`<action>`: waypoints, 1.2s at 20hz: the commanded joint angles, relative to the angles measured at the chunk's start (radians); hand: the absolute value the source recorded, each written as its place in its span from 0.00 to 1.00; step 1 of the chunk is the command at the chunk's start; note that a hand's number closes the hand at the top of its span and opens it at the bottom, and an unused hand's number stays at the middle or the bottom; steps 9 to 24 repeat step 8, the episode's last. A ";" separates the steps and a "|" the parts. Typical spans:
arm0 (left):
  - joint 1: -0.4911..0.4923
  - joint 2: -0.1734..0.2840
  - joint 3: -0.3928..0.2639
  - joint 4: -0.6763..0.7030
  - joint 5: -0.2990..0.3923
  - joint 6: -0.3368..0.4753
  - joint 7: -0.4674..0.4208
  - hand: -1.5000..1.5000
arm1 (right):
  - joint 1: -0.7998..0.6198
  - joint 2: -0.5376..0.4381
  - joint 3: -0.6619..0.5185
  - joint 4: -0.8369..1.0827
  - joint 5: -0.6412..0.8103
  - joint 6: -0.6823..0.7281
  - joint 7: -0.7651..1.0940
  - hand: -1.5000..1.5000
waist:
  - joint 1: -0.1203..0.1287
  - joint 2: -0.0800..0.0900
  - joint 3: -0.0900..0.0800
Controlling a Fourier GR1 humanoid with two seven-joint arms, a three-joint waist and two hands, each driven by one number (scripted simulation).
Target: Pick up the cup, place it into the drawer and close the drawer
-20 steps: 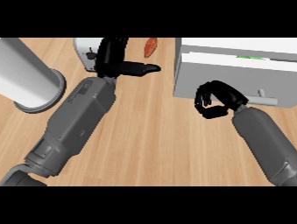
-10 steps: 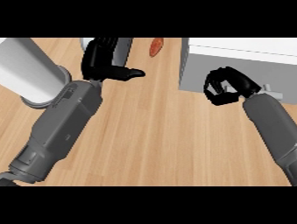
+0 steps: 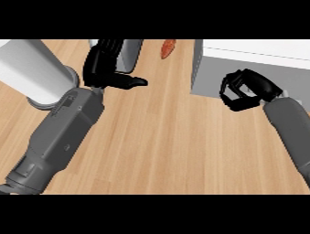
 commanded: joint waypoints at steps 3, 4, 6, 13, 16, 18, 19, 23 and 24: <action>0.024 0.004 0.004 -0.020 0.013 -0.021 0.006 0.00 | -0.175 -0.121 -0.105 0.021 -0.018 -0.093 0.086 1.00 | 0.047 0.017 -0.009; 0.029 0.000 -0.006 -0.025 0.006 -0.027 0.000 0.00 | -0.168 -0.120 -0.104 0.016 -0.020 -0.092 0.090 1.00 | 0.051 0.019 -0.009; 0.030 0.003 -0.010 -0.028 0.005 -0.031 0.011 0.00 | -0.159 -0.131 -0.109 0.008 -0.031 -0.071 0.098 1.00 | 0.050 0.019 -0.009; 0.041 0.007 -0.002 -0.035 0.013 -0.039 0.003 0.00 | -0.153 -0.134 -0.109 -0.003 -0.038 -0.057 0.093 1.00 | 0.055 0.020 -0.009; 0.041 0.007 -0.002 -0.035 0.013 -0.039 0.003 0.00 | -0.153 -0.134 -0.109 -0.003 -0.038 -0.057 0.093 1.00 | 0.055 0.020 -0.009; 0.041 0.007 -0.002 -0.035 0.013 -0.039 0.003 0.00 | -0.153 -0.134 -0.109 -0.003 -0.038 -0.057 0.093 1.00 | 0.055 0.020 -0.009; 0.041 0.007 -0.002 -0.035 0.013 -0.039 0.003 0.00 | -0.153 -0.134 -0.109 -0.003 -0.038 -0.057 0.093 1.00 | 0.055 0.020 -0.009; 0.041 0.007 -0.002 -0.035 0.013 -0.039 0.003 0.00 | -0.153 -0.134 -0.109 -0.003 -0.038 -0.057 0.093 1.00 | 0.055 0.020 -0.009; 0.041 0.007 -0.002 -0.035 0.013 -0.039 0.003 0.00 | -0.153 -0.134 -0.109 -0.003 -0.038 -0.057 0.093 1.00 | 0.055 0.020 -0.009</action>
